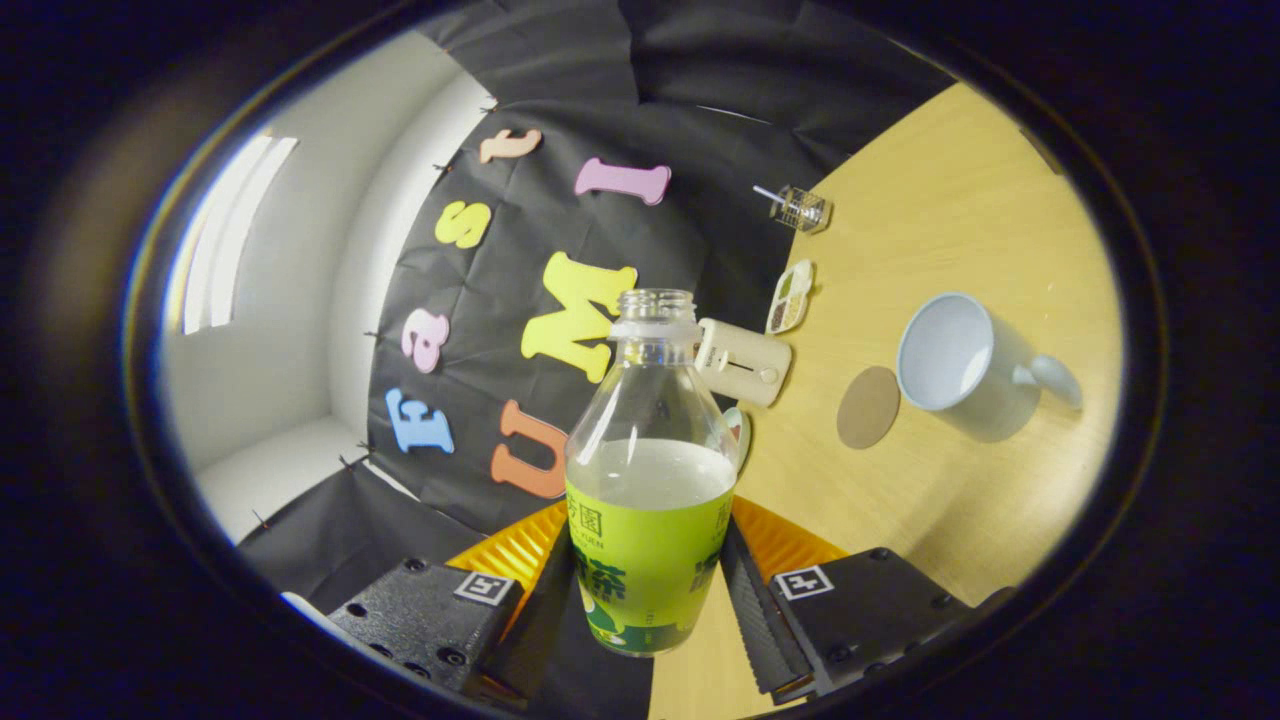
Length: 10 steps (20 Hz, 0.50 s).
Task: Take the bottle from table, then pour the juice into the cup, finally place the bottle on the coaster
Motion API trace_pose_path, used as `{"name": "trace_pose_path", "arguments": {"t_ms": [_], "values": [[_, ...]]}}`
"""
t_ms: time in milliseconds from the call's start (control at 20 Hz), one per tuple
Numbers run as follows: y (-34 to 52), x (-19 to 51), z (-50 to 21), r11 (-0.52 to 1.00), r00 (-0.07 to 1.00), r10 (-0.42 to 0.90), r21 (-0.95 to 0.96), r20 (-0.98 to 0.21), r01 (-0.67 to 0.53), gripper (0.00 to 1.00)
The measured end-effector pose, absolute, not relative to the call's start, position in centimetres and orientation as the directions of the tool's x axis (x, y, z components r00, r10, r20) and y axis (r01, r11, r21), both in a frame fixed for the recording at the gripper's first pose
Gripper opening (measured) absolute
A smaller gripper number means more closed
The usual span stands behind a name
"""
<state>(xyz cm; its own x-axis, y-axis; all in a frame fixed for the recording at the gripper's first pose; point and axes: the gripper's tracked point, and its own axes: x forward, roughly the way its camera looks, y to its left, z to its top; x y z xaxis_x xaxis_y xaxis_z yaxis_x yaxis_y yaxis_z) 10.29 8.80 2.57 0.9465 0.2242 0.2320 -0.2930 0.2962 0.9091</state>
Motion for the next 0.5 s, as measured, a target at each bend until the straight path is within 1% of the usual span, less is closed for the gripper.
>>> {"name": "trace_pose_path", "arguments": {"t_ms": [200, 400, 500], "values": [[8.38, 10.87, 2.31, 0.216, 0.944, 0.229, 0.933, 0.237, -0.286, 0.79], [8.18, 11.23, 3.02, 0.102, 0.933, 0.245, 0.950, 0.264, -0.296, 0.80], [8.33, 11.34, 3.22, 0.073, 0.932, 0.252, 0.955, 0.260, -0.287, 0.79]]}}
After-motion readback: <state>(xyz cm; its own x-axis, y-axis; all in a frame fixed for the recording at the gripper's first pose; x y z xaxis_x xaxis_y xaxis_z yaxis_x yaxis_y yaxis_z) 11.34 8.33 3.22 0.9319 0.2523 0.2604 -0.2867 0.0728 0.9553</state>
